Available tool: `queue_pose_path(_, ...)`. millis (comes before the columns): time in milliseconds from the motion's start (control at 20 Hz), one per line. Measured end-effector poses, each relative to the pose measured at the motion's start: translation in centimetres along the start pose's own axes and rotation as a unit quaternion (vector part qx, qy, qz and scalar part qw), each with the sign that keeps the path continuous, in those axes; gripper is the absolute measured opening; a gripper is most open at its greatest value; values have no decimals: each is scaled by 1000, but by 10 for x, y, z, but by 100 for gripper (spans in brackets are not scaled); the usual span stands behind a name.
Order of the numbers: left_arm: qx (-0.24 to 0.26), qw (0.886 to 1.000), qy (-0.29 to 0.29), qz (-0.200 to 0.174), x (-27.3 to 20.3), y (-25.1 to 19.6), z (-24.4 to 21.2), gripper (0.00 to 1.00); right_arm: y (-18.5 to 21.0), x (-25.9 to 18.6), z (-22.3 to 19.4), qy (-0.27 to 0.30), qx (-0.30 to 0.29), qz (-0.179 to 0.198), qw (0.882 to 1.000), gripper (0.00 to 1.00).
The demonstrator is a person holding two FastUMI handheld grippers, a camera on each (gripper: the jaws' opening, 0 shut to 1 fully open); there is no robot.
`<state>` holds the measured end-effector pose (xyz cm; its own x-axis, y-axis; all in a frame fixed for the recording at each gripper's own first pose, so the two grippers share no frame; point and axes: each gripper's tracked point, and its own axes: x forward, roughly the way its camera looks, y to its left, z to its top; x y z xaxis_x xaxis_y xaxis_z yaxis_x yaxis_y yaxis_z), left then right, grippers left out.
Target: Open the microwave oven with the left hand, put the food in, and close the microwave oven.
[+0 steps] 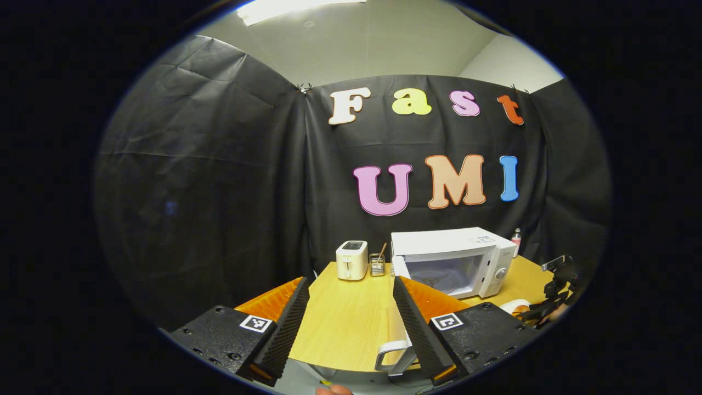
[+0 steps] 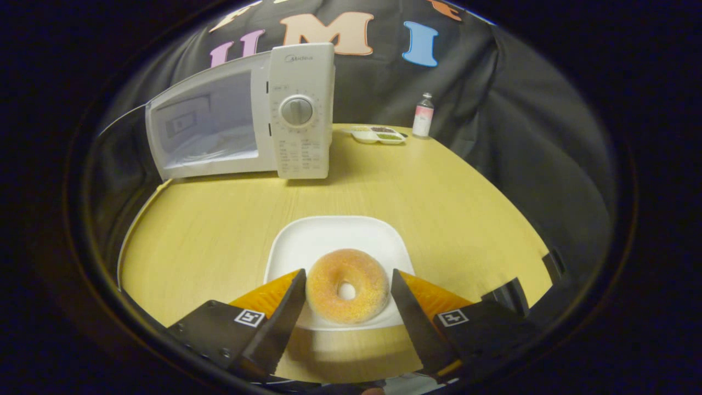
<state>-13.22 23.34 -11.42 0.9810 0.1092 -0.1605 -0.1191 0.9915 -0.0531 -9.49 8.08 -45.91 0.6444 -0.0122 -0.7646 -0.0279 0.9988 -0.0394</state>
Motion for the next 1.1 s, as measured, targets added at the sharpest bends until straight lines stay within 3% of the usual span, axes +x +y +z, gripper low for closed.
queue_pose_path(50, -5, 1000, 3, -1, -1, 0, -2, 90, 0, 0, 2, 0, -1, -1, 1000, 84)
queue_pose_path(100, -10, 1000, 1, -1, 0, -1, -2, 90, 1, -1, 1, 2, -8, 0, 1000, 84)
queue_pose_path(150, -15, 1000, -2, -1, 0, -1, 0, 90, 2, -2, 2, 0, -16, -1, 1000, 75)
queue_pose_path(200, -19, 1000, -4, 0, 0, 0, 0, 90, 5, -1, 2, 2, -27, 1, 1000, 75)
queue_pose_path(250, -21, 1000, -5, 0, 1, 0, 0, 90, 4, -2, 4, -1, -33, 1, 999, 65)
queue_pose_path(300, -22, 1000, -4, 0, 1, 0, -2, 90, 5, 0, 3, 1, -36, 3, 999, 71)
queue_pose_path(350, -24, 1000, -5, 1, 1, 0, -3, 90, 4, 0, 5, 3, -32, 4, 999, 65)
queue_pose_path(600, -41, 999, -1, 0, -1, 1, -8, 90, 10, -2, 10, 7, -11, 16, 1000, 65)
queue_pose_path(900, -47, 998, -42, -13, -2, -8, 10, 89, 52, -10, 54, -12, 65, 71, 995, 65)
queue_pose_path(950, -44, 998, -45, -10, -2, -8, 11, 89, 63, -13, 66, -16, 84, 84, 993, 70)
queue_pose_path(1100, -42, 998, -41, -4, -1, -9, 9, 89, 93, -20, 101, -27, 139, 120, 983, 70)
